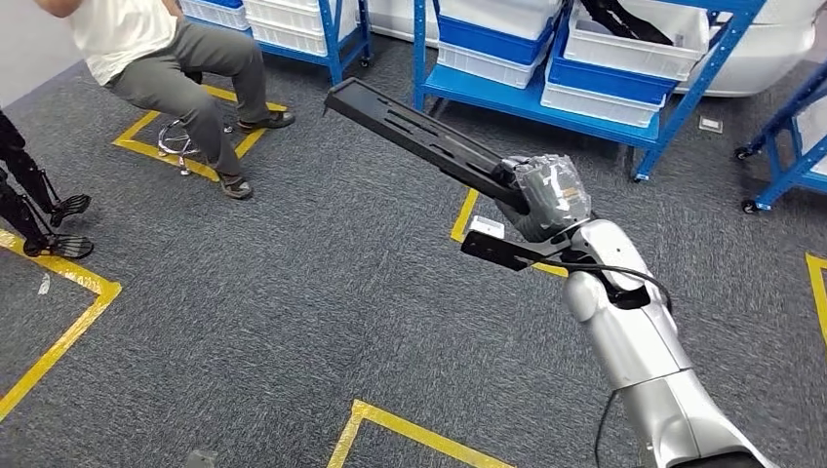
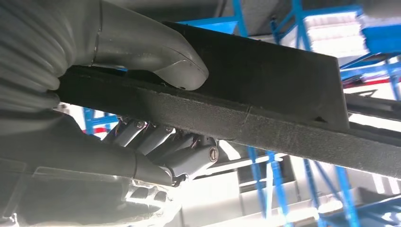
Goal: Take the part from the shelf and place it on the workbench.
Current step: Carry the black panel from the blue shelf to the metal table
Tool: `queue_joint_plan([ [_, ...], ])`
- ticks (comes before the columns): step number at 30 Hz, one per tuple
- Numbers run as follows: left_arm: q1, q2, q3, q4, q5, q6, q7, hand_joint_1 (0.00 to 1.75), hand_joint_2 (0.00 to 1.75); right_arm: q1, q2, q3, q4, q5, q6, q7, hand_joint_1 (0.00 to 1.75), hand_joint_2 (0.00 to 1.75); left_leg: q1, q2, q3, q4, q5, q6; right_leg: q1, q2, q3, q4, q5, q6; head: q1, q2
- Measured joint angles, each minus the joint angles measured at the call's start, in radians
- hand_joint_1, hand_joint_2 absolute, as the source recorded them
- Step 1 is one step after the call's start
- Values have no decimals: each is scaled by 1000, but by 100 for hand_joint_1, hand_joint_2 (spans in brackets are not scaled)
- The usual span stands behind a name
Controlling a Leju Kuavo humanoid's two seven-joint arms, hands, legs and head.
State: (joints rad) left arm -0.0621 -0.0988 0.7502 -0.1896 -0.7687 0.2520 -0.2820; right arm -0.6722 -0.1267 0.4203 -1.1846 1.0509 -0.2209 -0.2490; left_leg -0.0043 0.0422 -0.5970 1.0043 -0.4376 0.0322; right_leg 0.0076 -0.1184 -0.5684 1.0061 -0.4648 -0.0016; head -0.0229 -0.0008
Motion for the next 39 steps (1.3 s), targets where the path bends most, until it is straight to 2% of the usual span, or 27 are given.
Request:
queue_joint_plan([
  [2,1,-2,3,0,1,6,12,0,175,-3,11,6,2,4,-1,4,175,175,6,-20,1,-13,13,14,-2,29,-14,31,-22,4,2,0],
  [4,-1,-4,9,0,4,2,49,0,175,-6,21,13,8,5,0,2,175,175,9,-41,0,-19,21,22,-9,84,-58,138,-75,0,5,0],
  [6,-3,-6,16,1,6,-39,143,0,175,-10,35,25,23,3,3,-6,175,175,10,-66,-4,-18,24,22,-15,106,-113,262,-119,0,7,0],
  [7,-2,-8,19,2,6,-68,199,0,175,-13,45,32,32,1,5,-10,175,175,10,-79,-5,-18,26,21,-17,109,-124,285,-122,6,7,0],
  [8,0,-10,21,2,4,-91,243,0,175,-17,54,38,39,0,6,-10,175,175,11,-92,-6,-17,27,19,-20,111,-116,268,-108,15,7,0],
  [9,2,-13,23,3,3,-109,274,0,175,-20,62,45,43,0,7,-9,175,175,12,-105,-6,-15,28,16,-23,116,-90,214,-82,25,6,0],
  [11,1,-17,28,3,9,-131,308,0,175,-23,69,53,46,-1,6,-5,175,175,13,-132,-12,-8,27,7,-32,149,-27,78,-32,40,7,0],
  [13,-2,-18,39,3,20,-163,351,0,175,-23,70,60,46,-2,6,-3,175,175,14,-158,-24,-1,30,-7,-34,173,2,15,-15,38,6,0],
  [15,1,-17,49,3,21,-195,408,0,175,-22,71,64,44,-2,6,-2,175,175,19,-178,-34,-1,36,-20,-31,160,3,13,-11,26,5,0],
  [16,4,-16,52,3,13,-209,432,0,175,-21,72,65,40,-1,6,0,175,175,21,-170,-40,3,33,-26,-32,150,3,11,-8,19,4,0],
  [18,7,-14,51,3,-18,-228,453,0,175,-16,70,65,23,4,6,8,175,175,21,-120,-69,59,-2,-35,-34,132,3,7,-2,4,-3,0],
  [19,6,-13,49,3,-35,-236,455,0,175,-9,65,65,11,9,6,15,175,175,21,-86,-96,116,-33,-39,-31,121,3,7,-2,-1,-7,0],
  [20,4,-12,45,3,-49,-244,455,0,175,2,58,63,0,14,5,21,175,175,22,-65,-128,185,-65,-42,-28,108,3,7,-2,-5,-10,0],
  [21,2,-10,41,3,-59,-250,456,0,175,15,50,60,-10,18,5,27,175,175,23,-54,-157,245,-87,-44,-25,95,3,7,-3,-6,-10,0],
  [22,2,-10,38,3,-65,-255,457,0,175,30,41,55,-19,24,5,30,175,175,24,-49,-172,278,-94,-44,-23,82,3,7,-4,-7,-10,0],
  [23,2,-9,36,3,-71,-258,458,0,175,43,34,50,-26,30,5,33,175,175,24,-45,-169,276,-84,-43,-21,70,3,7,-5,-8,-10,0],
  [24,3,-8,34,3,-74,-259,458,0,175,53,27,46,-32,37,5,33,175,175,24,-40,-145,233,-59,-40,-20,59,3,7,-5,-9,-10,0],
  [26,1,-5,33,3,-78,-256,455,0,175,62,20,39,-41,46,5,32,175,175,16,2,-68,100,-9,-28,-15,42,4,8,-7,-7,-10,0],
  [28,-5,-4,33,2,-78,-253,450,0,175,64,15,33,-49,50,5,29,175,175,3,34,-26,21,9,-16,-8,25,4,8,-9,-3,-9,0],
  [29,-7,-4,32,2,-78,-252,447,0,175,64,14,32,-52,51,5,28,175,175,-2,33,-25,12,8,-12,-6,15,4,7,-10,1,-8,0],
  [31,-7,-4,32,2,-76,-251,443,0,175,65,13,31,-56,53,5,26,175,175,-1,8,-24,4,16,-3,-5,2,5,8,-14,10,-8,0],
  [33,-7,-7,33,2,-72,-250,438,0,175,64,13,31,-59,52,6,24,175,175,4,-14,-18,-10,28,10,-6,37,-12,52,-42,13,-5,0],
  [35,-9,-9,33,2,-71,-250,434,0,175,67,10,31,-60,52,8,22,175,175,6,-40,-18,-16,35,18,-12,90,-67,175,-98,6,-2,0],
  [36,-10,-9,33,2,-72,-250,433,0,175,69,9,32,-59,52,9,21,175,175,6,-55,-19,-15,37,20,-15,103,-98,241,-120,5,-1,0],
  [37,-9,-11,33,2,-74,-249,434,0,175,71,9,33,-59,53,10,21,175,175,7,-72,-20,-15,38,21,-18,108,-120,284,-130,9,-1,0],
  [38,-9,-12,33,2,-76,-249,434,0,175,73,9,33,-59,53,11,20,175,175,7,-87,-20,-14,38,20,-20,111,-125,288,-124,16,-1,0],
  [39,-8,-14,33,2,-78,-249,435,0,175,73,9,35,-59,54,13,19,175,175,8,-103,-20,-12,39,19,-23,115,-111,253,-102,27,-1,0],
])
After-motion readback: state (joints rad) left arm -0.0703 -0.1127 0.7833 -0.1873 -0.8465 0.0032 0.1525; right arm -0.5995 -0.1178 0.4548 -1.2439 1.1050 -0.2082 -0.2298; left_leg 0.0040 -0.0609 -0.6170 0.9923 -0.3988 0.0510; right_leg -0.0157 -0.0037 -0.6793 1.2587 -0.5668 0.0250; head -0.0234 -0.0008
